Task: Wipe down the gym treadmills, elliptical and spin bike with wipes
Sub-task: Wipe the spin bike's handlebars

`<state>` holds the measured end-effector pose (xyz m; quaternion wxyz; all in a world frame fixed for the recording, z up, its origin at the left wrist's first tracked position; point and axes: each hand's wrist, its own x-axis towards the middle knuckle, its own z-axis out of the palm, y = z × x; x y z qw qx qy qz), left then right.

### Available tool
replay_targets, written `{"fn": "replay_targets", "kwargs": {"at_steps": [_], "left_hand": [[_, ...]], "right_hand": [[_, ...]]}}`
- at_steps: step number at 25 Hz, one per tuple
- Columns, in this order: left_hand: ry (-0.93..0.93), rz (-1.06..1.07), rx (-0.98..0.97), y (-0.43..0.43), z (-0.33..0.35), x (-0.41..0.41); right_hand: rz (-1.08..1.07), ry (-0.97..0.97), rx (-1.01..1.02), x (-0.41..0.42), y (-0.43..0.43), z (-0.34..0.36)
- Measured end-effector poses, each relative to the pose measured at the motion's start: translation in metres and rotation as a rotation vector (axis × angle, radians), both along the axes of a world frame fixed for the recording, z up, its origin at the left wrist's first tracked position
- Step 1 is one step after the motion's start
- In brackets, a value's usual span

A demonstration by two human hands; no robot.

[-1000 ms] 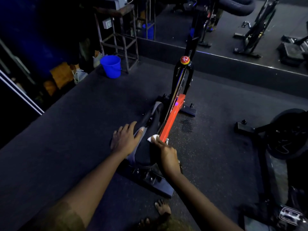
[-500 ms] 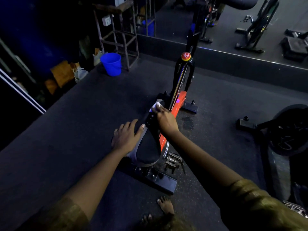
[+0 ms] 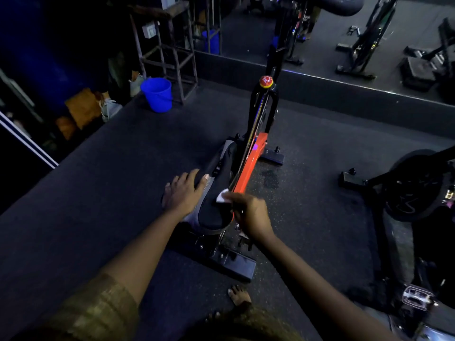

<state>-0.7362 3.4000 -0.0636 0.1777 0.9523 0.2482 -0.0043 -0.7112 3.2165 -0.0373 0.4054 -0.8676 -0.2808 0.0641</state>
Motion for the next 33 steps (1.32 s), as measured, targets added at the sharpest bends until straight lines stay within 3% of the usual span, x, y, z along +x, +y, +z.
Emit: {"fn": "replay_targets", "kwargs": {"at_steps": [2, 11, 14, 18, 23, 27, 29, 33], "left_hand": [[-0.007, -0.002, 0.002, 0.001, 0.000, 0.001], [-0.028, 0.004, -0.009, 0.000, -0.001, 0.000], [-0.031, 0.011, -0.011, -0.001, -0.001, 0.000], [-0.049, 0.013, -0.022, 0.000, -0.003, -0.001], [-0.061, 0.027, -0.028, 0.000, -0.003, 0.000], [-0.053, 0.025, -0.019, 0.001, -0.004, 0.001], [-0.045, 0.026, -0.002, 0.000, -0.003, 0.001], [-0.037, 0.020, -0.005, -0.001, -0.001, 0.000]], "right_hand": [[-0.178, 0.042, -0.009, 0.027, 0.011, 0.000], [-0.188, 0.011, -0.059, -0.025, 0.009, -0.020], [-0.056, -0.101, -0.227, -0.046, -0.001, -0.007], [0.011, -0.159, -0.154, -0.009, 0.015, 0.008], [0.226, -0.327, -0.310, 0.020, 0.044, -0.011], [0.246, -0.441, -0.131, -0.022, 0.016, -0.027], [0.203, -0.341, -0.056, -0.026, 0.000, -0.033], [-0.164, -0.069, 0.048, 0.004, 0.001, -0.021]]}}
